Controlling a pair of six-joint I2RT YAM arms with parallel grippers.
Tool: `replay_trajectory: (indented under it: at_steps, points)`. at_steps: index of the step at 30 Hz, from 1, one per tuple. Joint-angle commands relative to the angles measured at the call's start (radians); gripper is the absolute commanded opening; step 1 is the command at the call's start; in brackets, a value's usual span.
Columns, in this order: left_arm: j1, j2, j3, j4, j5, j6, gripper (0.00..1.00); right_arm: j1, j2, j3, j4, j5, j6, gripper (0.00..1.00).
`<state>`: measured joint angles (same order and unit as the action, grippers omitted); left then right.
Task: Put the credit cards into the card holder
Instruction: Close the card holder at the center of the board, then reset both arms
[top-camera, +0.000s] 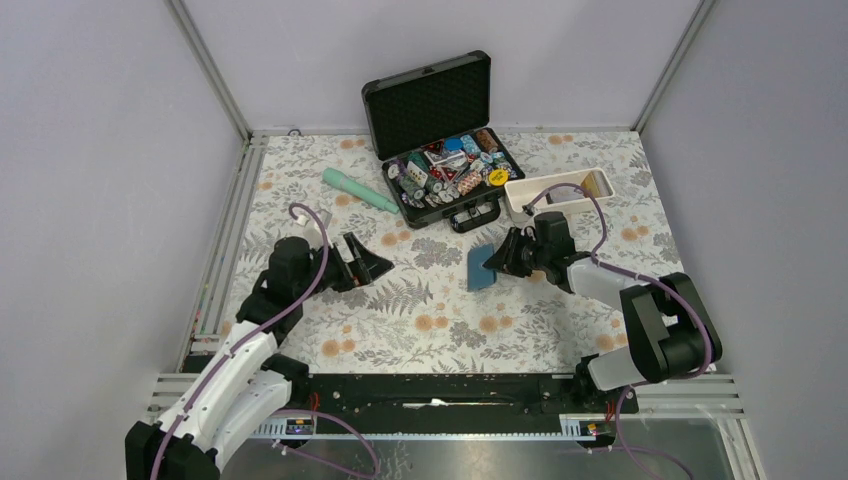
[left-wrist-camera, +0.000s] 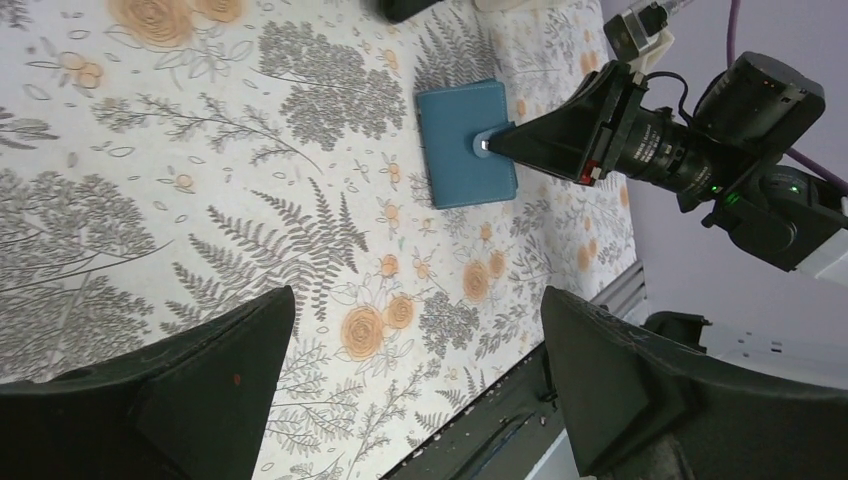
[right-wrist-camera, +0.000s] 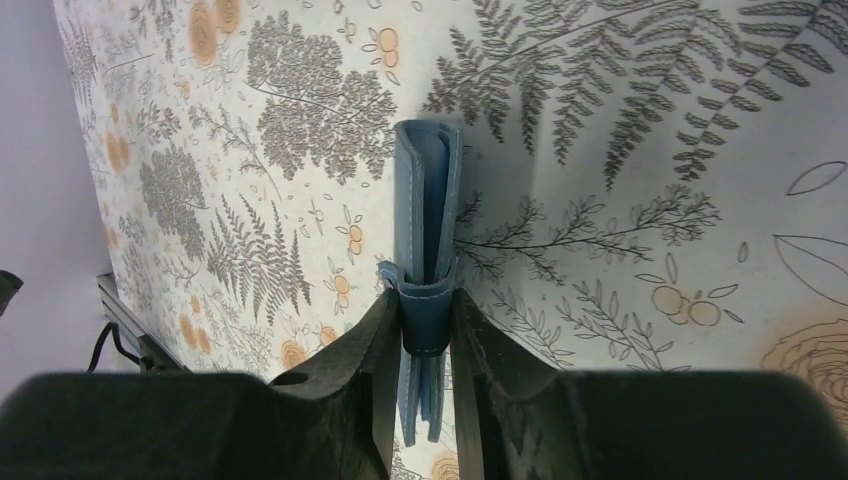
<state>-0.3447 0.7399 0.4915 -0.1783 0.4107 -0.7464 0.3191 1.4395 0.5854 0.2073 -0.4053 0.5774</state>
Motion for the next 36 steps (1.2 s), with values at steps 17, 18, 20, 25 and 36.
replay_trajectory:
  at_steps: [17,18,20,25,36]
  points:
    - [0.07,-0.095,0.048,-0.14,-0.305,0.055,0.99,-0.02,-0.048,0.117,-0.255,0.31,-0.14,0.83]
    - [0.07,-0.107,0.069,-0.174,-0.35,0.058,0.99,-0.02,-0.076,0.122,-0.275,0.336,-0.146,0.84]
    - [0.07,-0.125,0.118,-0.243,-0.432,0.078,0.99,-0.02,-0.144,0.125,-0.305,0.392,-0.166,0.85]
    - [0.07,-0.142,0.287,-0.405,-0.579,0.193,0.99,-0.02,-0.384,0.089,-0.308,0.525,-0.25,0.88]
    - [0.07,-0.222,0.392,-0.49,-0.787,0.425,0.99,-0.02,-0.742,-0.025,-0.234,0.623,-0.368,0.89]
